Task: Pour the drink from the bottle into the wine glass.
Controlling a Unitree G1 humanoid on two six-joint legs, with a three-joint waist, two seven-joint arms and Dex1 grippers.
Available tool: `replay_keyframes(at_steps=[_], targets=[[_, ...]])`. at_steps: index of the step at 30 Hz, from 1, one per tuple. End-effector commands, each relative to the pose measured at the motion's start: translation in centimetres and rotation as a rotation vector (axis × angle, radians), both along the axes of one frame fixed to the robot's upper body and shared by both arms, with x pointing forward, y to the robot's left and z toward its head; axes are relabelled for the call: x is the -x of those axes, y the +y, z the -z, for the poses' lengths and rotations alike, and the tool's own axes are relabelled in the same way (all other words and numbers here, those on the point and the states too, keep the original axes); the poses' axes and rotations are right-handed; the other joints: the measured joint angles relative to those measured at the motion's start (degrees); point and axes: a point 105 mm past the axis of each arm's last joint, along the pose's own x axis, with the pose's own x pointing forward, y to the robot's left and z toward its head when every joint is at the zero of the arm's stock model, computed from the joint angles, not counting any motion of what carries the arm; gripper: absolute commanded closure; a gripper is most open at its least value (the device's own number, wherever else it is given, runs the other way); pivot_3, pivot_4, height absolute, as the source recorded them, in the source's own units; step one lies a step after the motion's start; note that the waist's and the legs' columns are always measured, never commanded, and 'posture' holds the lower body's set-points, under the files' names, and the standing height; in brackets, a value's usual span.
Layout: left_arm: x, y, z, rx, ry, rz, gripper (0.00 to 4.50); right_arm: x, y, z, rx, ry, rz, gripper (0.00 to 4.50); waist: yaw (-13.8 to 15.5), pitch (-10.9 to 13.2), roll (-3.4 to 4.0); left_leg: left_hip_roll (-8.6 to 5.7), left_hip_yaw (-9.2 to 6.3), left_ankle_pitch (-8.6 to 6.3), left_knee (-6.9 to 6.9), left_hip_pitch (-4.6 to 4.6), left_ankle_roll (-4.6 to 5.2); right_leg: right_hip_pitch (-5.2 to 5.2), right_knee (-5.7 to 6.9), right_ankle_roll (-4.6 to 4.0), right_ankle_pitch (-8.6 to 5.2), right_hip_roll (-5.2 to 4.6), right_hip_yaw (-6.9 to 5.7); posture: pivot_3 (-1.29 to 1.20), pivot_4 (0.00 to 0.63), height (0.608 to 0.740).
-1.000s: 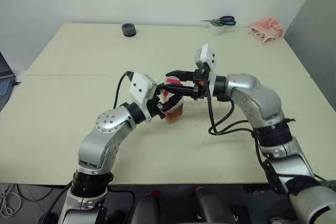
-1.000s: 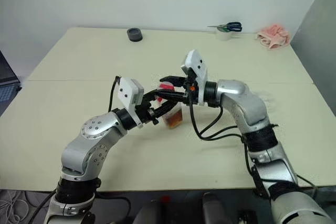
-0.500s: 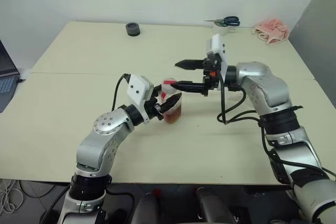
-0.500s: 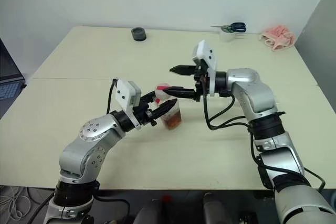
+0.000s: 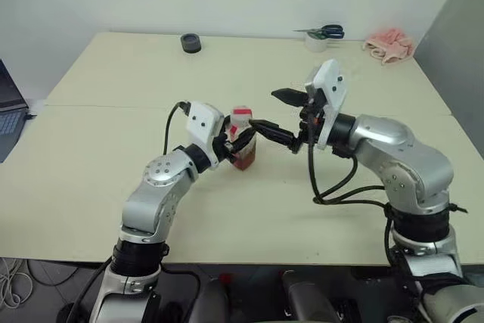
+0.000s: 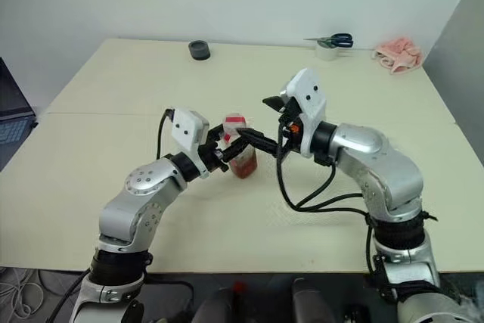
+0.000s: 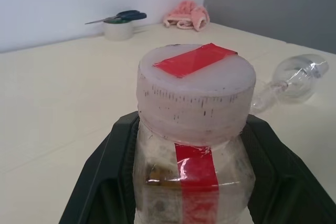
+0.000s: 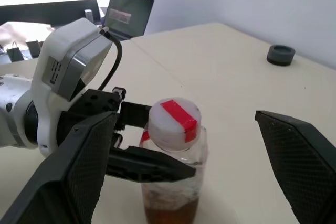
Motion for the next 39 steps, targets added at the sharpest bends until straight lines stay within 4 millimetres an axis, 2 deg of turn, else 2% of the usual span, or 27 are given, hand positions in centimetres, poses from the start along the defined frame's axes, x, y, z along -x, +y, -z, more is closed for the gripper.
replay_keyframes(at_steps=[1, 9, 13, 15, 17, 27, 29, 32, 35, 39], targets=[[0.3, -1.2, -2.1, 0.013, -0.087, 0.031, 2.33, -0.1, -0.3, -0.7, -0.031, -0.009, 0.088, 0.00, 0.02, 0.00, 0.00, -0.02, 0.00, 0.01, 0.01, 0.00, 0.00, 0.01, 0.00, 0.00, 0.00, -0.01, 0.01, 0.00, 0.150, 0.740], [0.2, -1.7, -2.2, 0.014, -0.087, 0.045, 2.33, -0.5, 1.2, -0.4, -0.053, 0.031, 0.111, 0.00, -0.11, 0.00, 0.00, 0.01, -0.04, 0.02, -0.02, 0.02, 0.01, 0.03, -0.01, -0.01, 0.00, 0.06, -0.01, 0.00, 0.150, 0.740], [0.5, -1.4, -2.0, 0.017, -0.081, 0.046, 2.33, -1.0, 1.5, -0.3, -0.049, 0.032, 0.135, 0.00, -0.16, 0.00, 0.00, 0.00, -0.05, 0.03, -0.02, 0.02, 0.01, 0.03, -0.01, -0.01, 0.00, 0.06, -0.01, 0.00, 0.150, 0.740], [0.6, -1.2, -1.8, 0.014, -0.076, 0.045, 2.33, -1.4, 1.6, -0.4, -0.054, 0.031, 0.149, 0.38, -0.22, 0.00, 0.00, 0.00, -0.05, 0.03, -0.02, 0.02, 0.02, 0.04, -0.01, -0.01, 0.00, 0.06, -0.01, 0.00, 0.150, 0.740], [0.6, -1.0, -1.7, 0.008, -0.074, 0.038, 2.33, -1.4, 1.8, -0.4, -0.049, 0.029, 0.144, 0.94, -0.26, 0.00, 0.00, 0.00, -0.05, 0.03, -0.02, 0.02, 0.02, 0.04, -0.01, -0.01, 0.00, 0.06, -0.01, 0.00, 0.150, 0.740], [0.9, -0.5, -1.9, 0.014, -0.081, 0.011, 2.33, -2.1, 2.2, -0.1, -0.019, 0.008, 0.130, 4.50, -0.34, 0.00, 0.01, 0.01, -0.07, 0.03, -0.03, 0.02, 0.02, 0.04, -0.02, -0.01, -0.01, 0.06, -0.04, 0.00, 0.150, 0.740], [0.9, -0.3, -1.9, 0.013, -0.081, 0.005, 2.33, -2.4, 2.3, -0.1, -0.015, 0.006, 0.112, 4.50, -0.36, 0.00, 0.01, 0.01, -0.08, 0.03, -0.03, 0.03, 0.02, 0.04, -0.02, -0.01, -0.01, 0.07, -0.04, 0.00, 0.150, 0.740], [1.0, 0.0, -2.1, 0.009, -0.087, -0.010, 2.33, -2.2, 2.1, -1.8, -0.092, -0.010, 0.058, 4.50, -0.43, 0.00, 0.01, 0.01, -0.07, 0.04, -0.03, 0.04, 0.03, 0.05, -0.02, -0.01, -0.01, 0.08, -0.03, 0.00, 0.150, 0.740], [1.0, 0.5, -2.1, 0.007, -0.087, -0.032, 2.33, -1.5, 1.7, -3.0, -0.128, -0.014, 0.025, 3.91, -0.37, 0.01, 0.01, 0.01, -0.11, 0.04, -0.05, 0.01, 0.03, 0.05, -0.03, -0.01, -0.01, 0.08, -0.06, 0.00, 0.150, 0.740], [1.0, 0.8, -1.9, 0.002, -0.081, -0.045, 2.33, -0.5, 2.3, -1.6, -0.064, 0.012, -0.016, 2.50, -0.37, 0.01, 0.01, 0.01, -0.11, 0.03, -0.09, 0.02, 0.04, 0.04, -0.05, -0.02, -0.01, 0.07, -0.06, 0.00, 0.150, 0.740]])
